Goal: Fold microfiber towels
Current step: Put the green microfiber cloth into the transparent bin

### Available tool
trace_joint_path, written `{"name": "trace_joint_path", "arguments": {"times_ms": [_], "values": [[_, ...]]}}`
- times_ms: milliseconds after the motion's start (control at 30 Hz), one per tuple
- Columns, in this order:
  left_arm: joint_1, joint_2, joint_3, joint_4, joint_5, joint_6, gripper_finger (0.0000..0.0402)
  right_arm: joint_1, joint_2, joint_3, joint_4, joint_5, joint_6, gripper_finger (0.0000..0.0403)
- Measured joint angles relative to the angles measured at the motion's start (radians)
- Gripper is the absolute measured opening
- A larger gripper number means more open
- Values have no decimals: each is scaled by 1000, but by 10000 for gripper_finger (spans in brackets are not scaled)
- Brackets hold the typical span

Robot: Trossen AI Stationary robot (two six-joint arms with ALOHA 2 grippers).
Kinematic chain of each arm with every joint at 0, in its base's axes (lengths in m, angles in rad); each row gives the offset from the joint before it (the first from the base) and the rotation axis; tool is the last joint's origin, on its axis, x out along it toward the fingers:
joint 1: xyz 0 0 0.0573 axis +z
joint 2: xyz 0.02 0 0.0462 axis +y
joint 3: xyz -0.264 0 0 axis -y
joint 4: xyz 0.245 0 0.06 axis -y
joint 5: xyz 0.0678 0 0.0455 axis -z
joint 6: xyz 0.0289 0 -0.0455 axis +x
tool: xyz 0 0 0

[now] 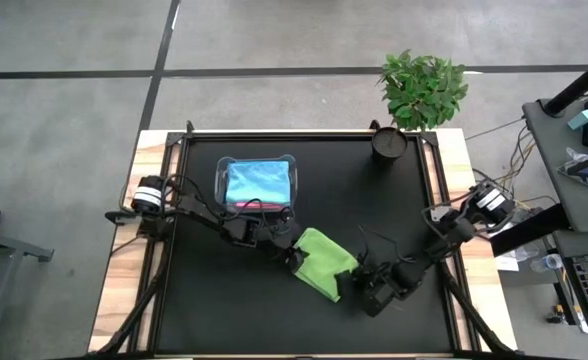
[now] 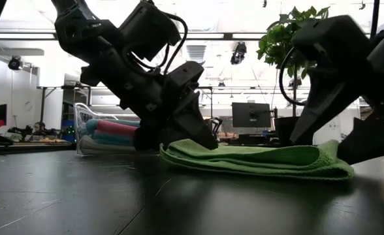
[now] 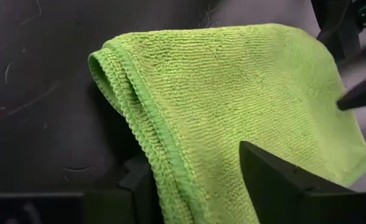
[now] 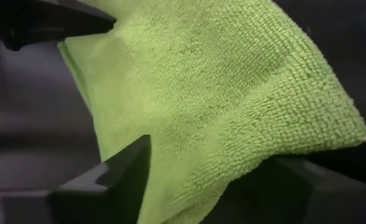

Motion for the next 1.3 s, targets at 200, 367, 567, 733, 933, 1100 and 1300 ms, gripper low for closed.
{"name": "trace_joint_path", "arguments": {"times_ms": [200, 367, 567, 733, 933, 1100, 1300], "values": [[-2, 2, 0, -6, 7, -1, 116, -6, 14, -1, 1, 30, -48, 153], [-6, 3, -2, -9, 7, 0, 40, -9, 14, -1, 10, 68, -125, 73], [-11, 4, -3, -1, -15, 8, 8, -9, 14, -1, 16, 94, -189, 14], [-11, -14, -4, -4, -26, 32, 3, -13, -5, -1, 16, 95, -254, 11], [-11, -72, -12, -2, -33, 57, 3, -36, -54, 12, 14, 119, -380, 9], [-11, -177, -18, -137, -88, 87, 2, -85, -103, 30, 9, 117, -526, 9], [-10, -342, -18, -335, -208, 135, 2, -182, -154, 69, 19, 74, -769, 9]]}}
